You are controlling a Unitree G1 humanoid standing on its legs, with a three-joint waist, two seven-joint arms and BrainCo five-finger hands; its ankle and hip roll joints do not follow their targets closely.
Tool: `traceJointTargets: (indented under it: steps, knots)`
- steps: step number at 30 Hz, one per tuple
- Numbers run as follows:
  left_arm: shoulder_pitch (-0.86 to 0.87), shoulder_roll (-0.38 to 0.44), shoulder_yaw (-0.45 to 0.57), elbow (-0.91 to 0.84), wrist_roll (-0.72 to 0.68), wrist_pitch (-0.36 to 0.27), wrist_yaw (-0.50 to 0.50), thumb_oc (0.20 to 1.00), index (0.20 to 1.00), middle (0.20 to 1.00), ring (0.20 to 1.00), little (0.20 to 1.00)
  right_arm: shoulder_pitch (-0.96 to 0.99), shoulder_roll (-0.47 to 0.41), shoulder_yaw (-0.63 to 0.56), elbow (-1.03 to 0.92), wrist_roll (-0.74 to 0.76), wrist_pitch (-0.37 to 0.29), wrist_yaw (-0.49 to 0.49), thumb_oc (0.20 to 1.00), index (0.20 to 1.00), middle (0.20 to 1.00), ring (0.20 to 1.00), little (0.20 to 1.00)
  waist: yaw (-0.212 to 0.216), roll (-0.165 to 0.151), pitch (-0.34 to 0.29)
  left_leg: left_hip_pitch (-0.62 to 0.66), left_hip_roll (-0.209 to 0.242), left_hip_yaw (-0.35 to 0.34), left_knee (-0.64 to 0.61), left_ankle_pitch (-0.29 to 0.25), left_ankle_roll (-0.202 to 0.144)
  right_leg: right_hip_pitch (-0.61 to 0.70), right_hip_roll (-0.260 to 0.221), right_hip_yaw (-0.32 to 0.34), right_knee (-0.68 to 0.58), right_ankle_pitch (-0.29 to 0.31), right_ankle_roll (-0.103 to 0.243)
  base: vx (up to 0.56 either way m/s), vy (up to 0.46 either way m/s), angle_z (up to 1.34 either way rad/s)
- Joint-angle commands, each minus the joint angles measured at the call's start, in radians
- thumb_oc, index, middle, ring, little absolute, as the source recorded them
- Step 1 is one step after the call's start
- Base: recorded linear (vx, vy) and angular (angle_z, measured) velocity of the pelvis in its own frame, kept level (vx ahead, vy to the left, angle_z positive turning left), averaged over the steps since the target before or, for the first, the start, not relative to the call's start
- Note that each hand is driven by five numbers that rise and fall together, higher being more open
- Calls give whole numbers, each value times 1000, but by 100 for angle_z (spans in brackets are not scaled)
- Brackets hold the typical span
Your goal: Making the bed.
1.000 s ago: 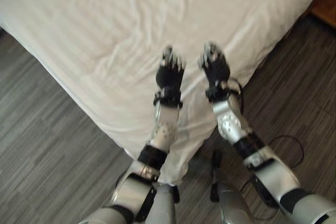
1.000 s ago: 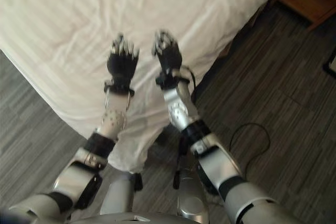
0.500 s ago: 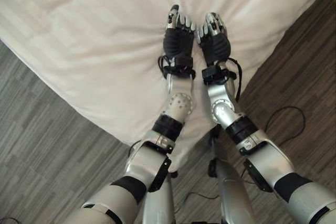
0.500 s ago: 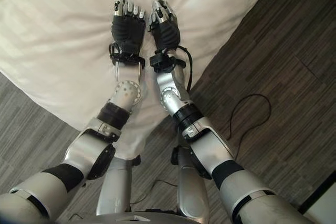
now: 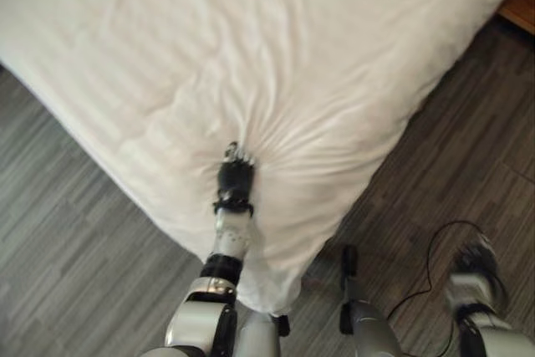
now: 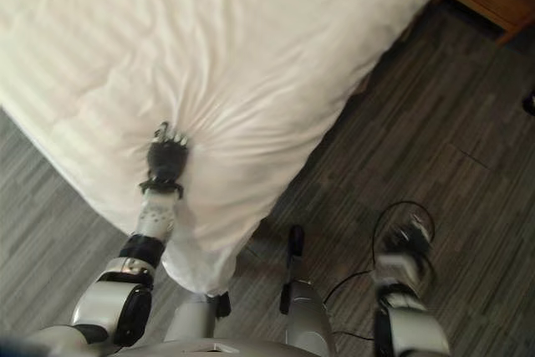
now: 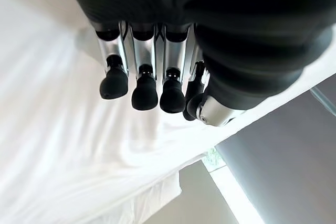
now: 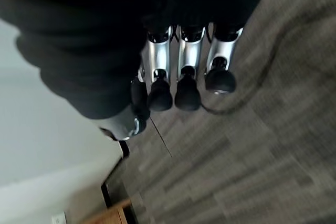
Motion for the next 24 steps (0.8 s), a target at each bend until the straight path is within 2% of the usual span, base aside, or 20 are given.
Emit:
traceJointTargets:
  steps: [1,2,5,6,7,9,10,11,12,13,14,17,18,21,22,24]
  knots:
    - [269,164,128,362,36,5,170,200,200,200,200,200,-193,58,-53,-24,-64,9,16,200,200,200,200,200,7,-39,134,0,-10,-19,17,-51,-19,16,-88,-15,13,-114,75,57,10,-25]
    - [304,231,182,360,61,-16,177,200,200,200,200,200,-148,14,-72,-28,-106,14,9,200,200,200,200,200,7,-41,117,27,-8,-16,17,-57,-17,44,-90,-20,13,-119,77,69,8,-18]
    - [347,353,252,330,106,-47,192,200,200,200,200,200,-75,-42,-83,-110,-202,7,-5,200,200,200,200,200,3,-49,89,92,-10,-15,17,-69,-11,109,-89,-29,13,-125,82,77,25,-15]
    - [360,396,277,314,116,-61,201,200,200,200,200,200,-53,-57,-74,-161,-247,2,-12,583,583,583,583,583,1,-50,81,117,-13,-12,17,-73,-8,134,-87,-31,13,-127,83,48,42,-6]
    - [374,432,295,301,139,-73,213,200,200,200,200,200,-23,-61,-73,-236,-296,-2,-27,1000,1000,1000,1000,1000,-3,-54,76,146,-18,-10,17,-73,-2,163,-87,-35,13,-126,85,75,60,8]
    - [392,484,300,271,211,-92,236,200,200,200,200,200,8,-72,-55,-328,-366,-4,-29,1000,1000,1000,1000,1000,-6,-55,60,199,-23,-7,17,-85,3,212,-88,-36,13,-137,88,76,76,34]
    - [403,515,289,219,308,-119,274,247,247,247,247,247,39,-70,-38,-473,-469,-12,-54,1000,1000,1000,1000,1000,-8,-57,48,252,-29,-5,17,-95,10,261,-91,-37,13,-141,89,27,112,63]
    - [438,502,279,88,392,-157,331,1000,1000,1000,1000,1000,86,-61,-8,-613,-581,-5,-73,1000,1000,1000,1000,1000,-8,-60,34,301,-36,0,17,-99,15,304,-94,-36,13,-140,89,48,99,56]
    - [444,494,269,25,429,-170,343,1000,1000,1000,1000,1000,100,-55,3,-656,-626,0,-73,1000,1000,1000,1000,1000,-8,-60,25,323,-38,-1,17,-109,18,323,-93,-36,13,-146,89,41,85,54]
    - [475,454,227,-195,519,-200,374,1000,1000,1000,1000,1000,140,-54,57,-750,-755,28,-70,1000,1000,1000,1000,1000,-6,-66,2,377,-39,-2,17,-123,24,373,-94,-31,13,-153,87,36,39,26]
    - [476,452,228,-199,522,-198,377,1000,1000,1000,1000,1000,140,-54,57,-752,-756,29,-72,1000,1000,1000,1000,1000,-6,-66,2,375,-39,-2,17,-119,24,371,-94,-31,13,-150,86,14,37,18]
    - [505,415,152,-392,634,-207,375,1000,1000,1000,1000,1000,172,-57,114,-847,-880,57,-50,1000,1000,1000,1000,1000,-4,-71,-18,417,-40,-1,17,-132,29,409,-93,-26,13,-158,87,8,12,3]
    - [506,414,152,-395,636,-206,377,1000,1000,1000,1000,1000,173,-56,113,-849,-881,58,-51,1000,1000,1000,1000,1000,-3,-72,-18,415,-40,-1,17,-129,30,407,-93,-26,13,-155,86,3,12,-10]
    - [531,357,-12,-590,782,-173,294,1000,1000,1000,1000,1000,188,-31,193,-949,-1023,91,-7,1000,1000,1000,1000,1000,-3,-77,-50,460,-42,1,17,-146,39,446,-94,-19,13,-160,85,19,29,-21]
    - [531,356,-12,-592,783,-172,296,1000,1000,1000,1000,1000,189,-31,193,-949,-1024,91,-8,1000,1000,1000,1000,1000,-3,-77,-49,461,-42,1,17,-147,39,447,-94,-18,13,-160,85,22,23,-23]
    - [544,330,-70,-666,849,-145,282,1000,1000,1000,1000,1000,192,-40,228,-989,-1137,128,-8,1000,1000,1000,1000,1000,-1,-80,-55,475,-41,2,17,-153,43,457,-94,-15,13,-162,85,6,7,-16]
